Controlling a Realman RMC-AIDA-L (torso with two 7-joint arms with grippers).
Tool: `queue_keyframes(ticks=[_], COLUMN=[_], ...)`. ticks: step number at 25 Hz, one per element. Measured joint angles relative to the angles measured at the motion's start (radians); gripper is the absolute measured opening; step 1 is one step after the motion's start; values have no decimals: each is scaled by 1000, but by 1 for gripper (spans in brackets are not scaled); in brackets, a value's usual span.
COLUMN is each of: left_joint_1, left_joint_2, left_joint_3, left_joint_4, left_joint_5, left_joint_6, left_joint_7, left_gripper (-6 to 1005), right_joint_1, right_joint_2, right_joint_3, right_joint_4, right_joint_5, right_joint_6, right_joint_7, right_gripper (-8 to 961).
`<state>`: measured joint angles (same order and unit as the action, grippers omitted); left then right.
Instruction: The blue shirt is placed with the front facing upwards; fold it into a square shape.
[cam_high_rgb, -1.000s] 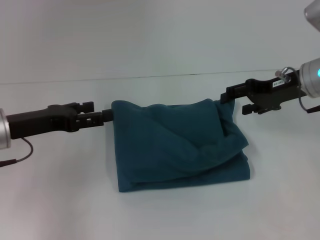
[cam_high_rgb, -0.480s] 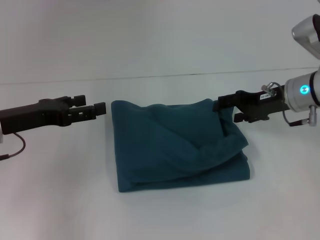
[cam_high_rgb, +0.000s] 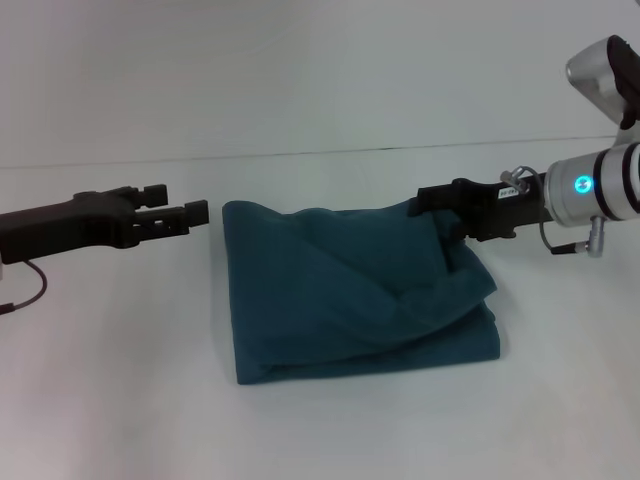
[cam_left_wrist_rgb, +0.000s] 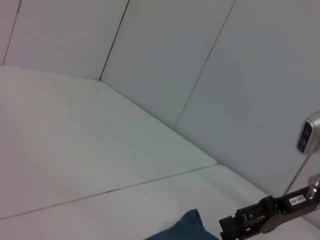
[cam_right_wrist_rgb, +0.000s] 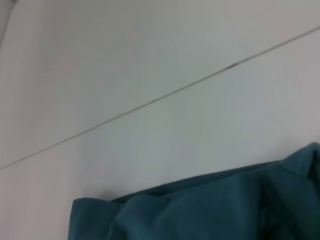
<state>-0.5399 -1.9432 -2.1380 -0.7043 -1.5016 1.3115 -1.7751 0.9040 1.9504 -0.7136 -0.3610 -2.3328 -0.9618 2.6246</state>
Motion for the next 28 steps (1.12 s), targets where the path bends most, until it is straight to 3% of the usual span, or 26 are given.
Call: queue_keyframes(ticks=[8,11,21,28], left_joint_1=[1,2,2,2], left_joint_2=[6,5,3,1], left_joint_3=[-10,-26,-44,-65], left_joint_4=[0,0,0,1], left_joint_5=[16,31,40,40], left_joint_6=[0,0,0,-2], left_joint_7=[6,10,11,11], left_gripper=[937,937,936,937], right_joint_1=[1,-1,-23,-26], right_joint_2=[30,40,49,67], right_joint_3=[0,0,0,-6], right_joint_4=[16,17,28,27], right_joint_5=[28,34,59,70], right_joint_6=[47,57,108,152], right_joint_7=[-1,-1,8,6], right_gripper=[852,691,520,299])
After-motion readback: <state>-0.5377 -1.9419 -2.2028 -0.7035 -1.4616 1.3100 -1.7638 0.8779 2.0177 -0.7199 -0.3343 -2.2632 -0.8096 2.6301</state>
